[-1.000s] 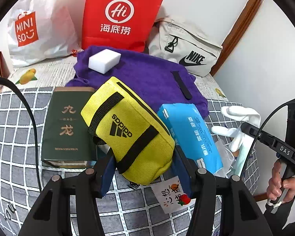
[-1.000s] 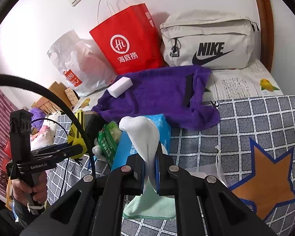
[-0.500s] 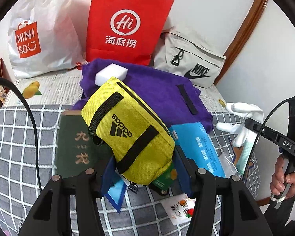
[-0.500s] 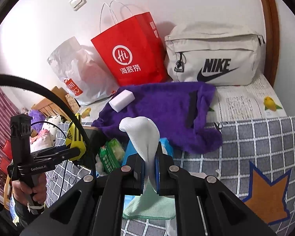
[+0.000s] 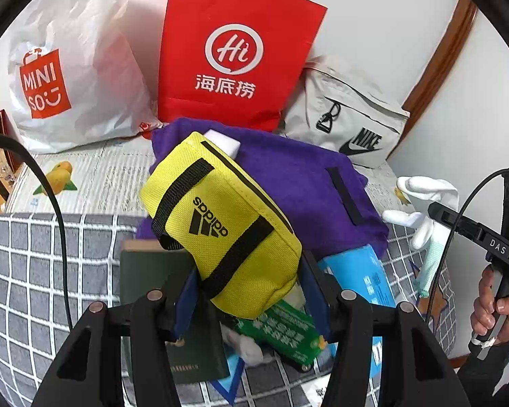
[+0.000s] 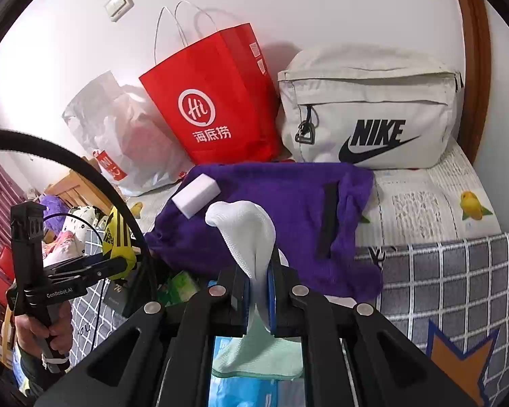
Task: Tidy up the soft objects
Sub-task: 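Set the yellow pouch on the towel with the left tool while the right tool drops the glove there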
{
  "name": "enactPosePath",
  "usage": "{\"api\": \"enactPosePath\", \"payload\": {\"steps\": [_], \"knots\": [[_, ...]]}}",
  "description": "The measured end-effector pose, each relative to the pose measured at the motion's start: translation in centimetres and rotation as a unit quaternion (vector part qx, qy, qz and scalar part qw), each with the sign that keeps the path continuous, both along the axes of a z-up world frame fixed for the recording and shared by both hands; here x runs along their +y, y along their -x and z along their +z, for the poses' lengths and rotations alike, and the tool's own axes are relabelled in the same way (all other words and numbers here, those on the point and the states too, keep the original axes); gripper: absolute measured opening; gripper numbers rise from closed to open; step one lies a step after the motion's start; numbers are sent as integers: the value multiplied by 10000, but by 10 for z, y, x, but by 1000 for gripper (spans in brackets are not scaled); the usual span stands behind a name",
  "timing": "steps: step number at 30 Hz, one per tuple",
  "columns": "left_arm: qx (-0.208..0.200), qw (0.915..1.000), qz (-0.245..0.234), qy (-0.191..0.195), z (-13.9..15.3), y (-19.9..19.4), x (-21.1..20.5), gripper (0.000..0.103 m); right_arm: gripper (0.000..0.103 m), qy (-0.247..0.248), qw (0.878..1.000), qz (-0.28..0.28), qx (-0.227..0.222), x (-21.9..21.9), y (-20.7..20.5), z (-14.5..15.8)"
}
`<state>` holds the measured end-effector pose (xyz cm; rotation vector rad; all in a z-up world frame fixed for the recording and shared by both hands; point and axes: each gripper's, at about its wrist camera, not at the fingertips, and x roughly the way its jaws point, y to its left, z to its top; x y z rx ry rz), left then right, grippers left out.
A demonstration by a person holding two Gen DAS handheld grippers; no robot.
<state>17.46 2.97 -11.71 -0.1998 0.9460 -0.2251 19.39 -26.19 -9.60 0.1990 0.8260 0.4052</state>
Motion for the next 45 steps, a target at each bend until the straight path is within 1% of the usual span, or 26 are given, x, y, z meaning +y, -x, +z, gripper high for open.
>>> {"api": "enactPosePath", "payload": {"steps": [3,9,16,23,29,35,40,45], "knots": [[-17,10000,19,-25,1,-10,1,54,8,156,9999,-56,-45,2,-11,1],[-55,9999,53,-134,3,-34,2,54,8,257,9995,-130,-87,4,-34,-1],[91,9998,72,-170,-9,-63,1,54,8,265,9994,-205,-68,7,-62,-7],[187,9996,-27,-230,-19,-80,-3,54,8,262,9994,-210,37,12,-90,-21],[265,9992,-51,-286,-24,-88,-5,54,8,612,9980,-80,144,26,-112,-40],[393,9985,-99,-364,-33,-94,-8,54,8,842,9957,77,378,40,-122,-68],[545,9975,-145,-422,-43,-100,-11,54,8,874,9951,99,443,39,-123,-78],[621,9968,-178,-462,-51,-108,-17,56,8,788,9957,64,490,37,-123,-82]]}}
